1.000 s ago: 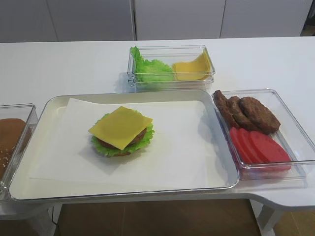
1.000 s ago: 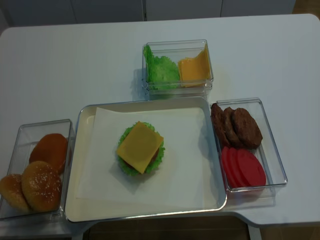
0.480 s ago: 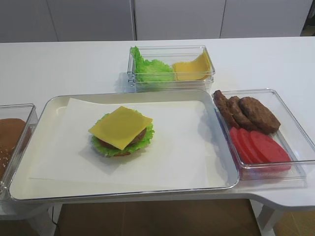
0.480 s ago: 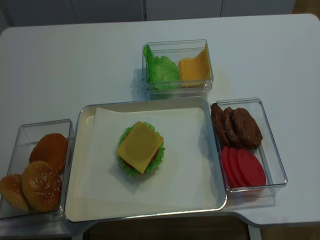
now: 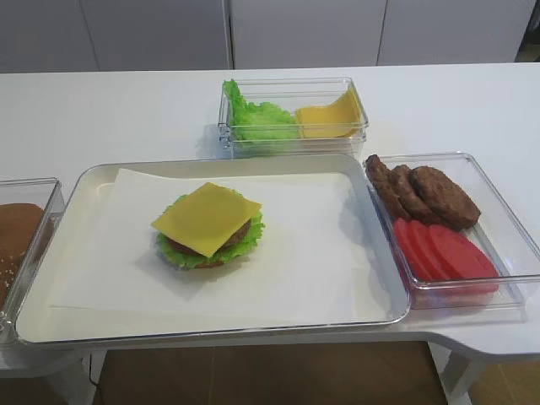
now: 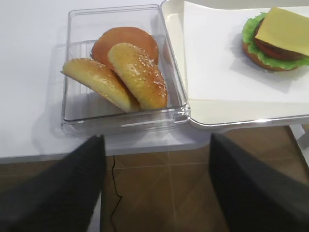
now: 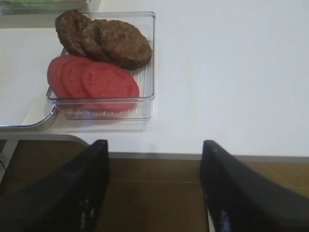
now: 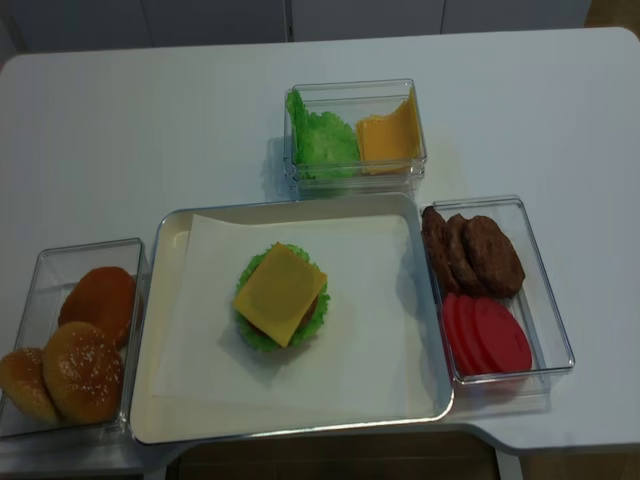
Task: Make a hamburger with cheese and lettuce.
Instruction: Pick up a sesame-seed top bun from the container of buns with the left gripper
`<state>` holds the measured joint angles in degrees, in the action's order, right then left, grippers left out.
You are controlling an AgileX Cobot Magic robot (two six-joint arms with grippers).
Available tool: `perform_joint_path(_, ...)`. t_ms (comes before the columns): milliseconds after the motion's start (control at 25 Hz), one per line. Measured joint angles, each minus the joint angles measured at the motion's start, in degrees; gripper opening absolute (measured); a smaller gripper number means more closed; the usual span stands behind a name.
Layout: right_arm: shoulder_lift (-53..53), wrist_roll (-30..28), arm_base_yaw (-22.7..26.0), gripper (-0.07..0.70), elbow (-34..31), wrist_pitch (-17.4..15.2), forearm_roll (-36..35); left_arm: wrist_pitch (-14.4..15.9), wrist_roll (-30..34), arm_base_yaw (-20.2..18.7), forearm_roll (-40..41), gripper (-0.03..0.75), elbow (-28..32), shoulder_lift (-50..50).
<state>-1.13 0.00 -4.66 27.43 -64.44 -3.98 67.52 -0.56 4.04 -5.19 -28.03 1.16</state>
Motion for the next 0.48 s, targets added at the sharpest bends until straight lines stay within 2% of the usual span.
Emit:
perform_joint_path(80, 0.0, 0.0, 0.0, 0.45, 0.0, 0.0, 0.0, -0.13, -0.32, 0.0, -0.12, 0.55, 0.0, 0.0)
perform_joint_path(160, 0.0, 0.0, 0.0, 0.45, 0.0, 0.0, 0.0, -0.87, -0.44, 0.0, -0.9, 0.579, -0.7, 0.0)
perform_joint_path(320, 0.0, 0.0, 0.0, 0.45, 0.0, 0.0, 0.0, -1.22, -0.92, 0.0, -1.27, 0.566, -2.96, 0.0)
perform_joint_path(480, 0.0, 0.0, 0.0, 0.45, 0.0, 0.0, -0.09, -0.81, -5.13, 0.0, 0.01, 0.55, -4.8, -2.76)
